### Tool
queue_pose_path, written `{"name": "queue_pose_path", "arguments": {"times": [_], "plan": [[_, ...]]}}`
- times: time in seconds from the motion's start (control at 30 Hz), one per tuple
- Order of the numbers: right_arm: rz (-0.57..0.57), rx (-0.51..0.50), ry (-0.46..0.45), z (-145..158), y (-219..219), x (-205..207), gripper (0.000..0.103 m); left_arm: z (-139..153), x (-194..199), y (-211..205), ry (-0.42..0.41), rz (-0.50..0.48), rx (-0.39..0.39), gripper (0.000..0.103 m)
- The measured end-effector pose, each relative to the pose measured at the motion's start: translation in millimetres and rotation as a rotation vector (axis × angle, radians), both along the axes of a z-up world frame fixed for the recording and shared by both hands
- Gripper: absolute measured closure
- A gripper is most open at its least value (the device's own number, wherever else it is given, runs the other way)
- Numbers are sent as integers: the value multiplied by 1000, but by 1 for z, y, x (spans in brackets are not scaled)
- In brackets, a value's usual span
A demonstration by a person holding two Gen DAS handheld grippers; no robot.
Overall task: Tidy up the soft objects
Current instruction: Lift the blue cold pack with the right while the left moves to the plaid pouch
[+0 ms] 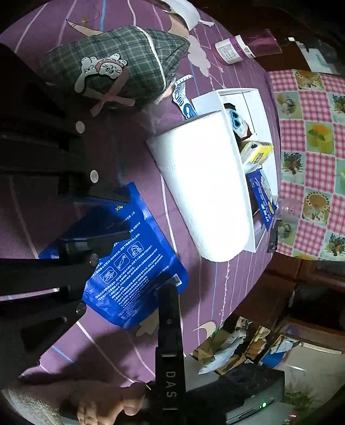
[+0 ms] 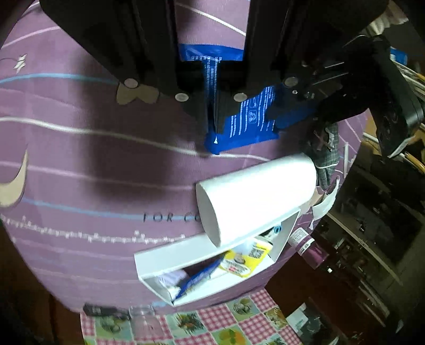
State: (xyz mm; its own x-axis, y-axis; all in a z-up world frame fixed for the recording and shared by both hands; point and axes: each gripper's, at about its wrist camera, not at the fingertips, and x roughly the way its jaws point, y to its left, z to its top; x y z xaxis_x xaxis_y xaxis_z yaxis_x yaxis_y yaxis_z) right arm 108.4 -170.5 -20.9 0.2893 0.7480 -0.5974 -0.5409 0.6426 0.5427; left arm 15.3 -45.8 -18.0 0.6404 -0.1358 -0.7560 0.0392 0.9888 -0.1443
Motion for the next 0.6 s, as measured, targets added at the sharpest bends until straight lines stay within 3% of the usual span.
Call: {"name": "queue_pose_path", "arguments": {"times": [0.2, 0.4, 0.47, 0.53, 0.6], "plan": [[42, 34, 50, -5, -3, 3, 91, 1, 0, 3, 1, 2, -15, 85], [48, -37, 61, -11, -1, 4, 88, 1, -1, 3, 1, 2, -15, 85], [73, -24, 57, -11, 2, 1, 80, 1, -1, 4, 1, 2, -13, 85], [106, -6, 36, -8, 7, -5, 57, 1, 0, 3, 1, 2, -15, 85], [138, -1, 22, -6, 14, -10, 52, 1, -1, 4, 1, 2, -15, 85]]}}
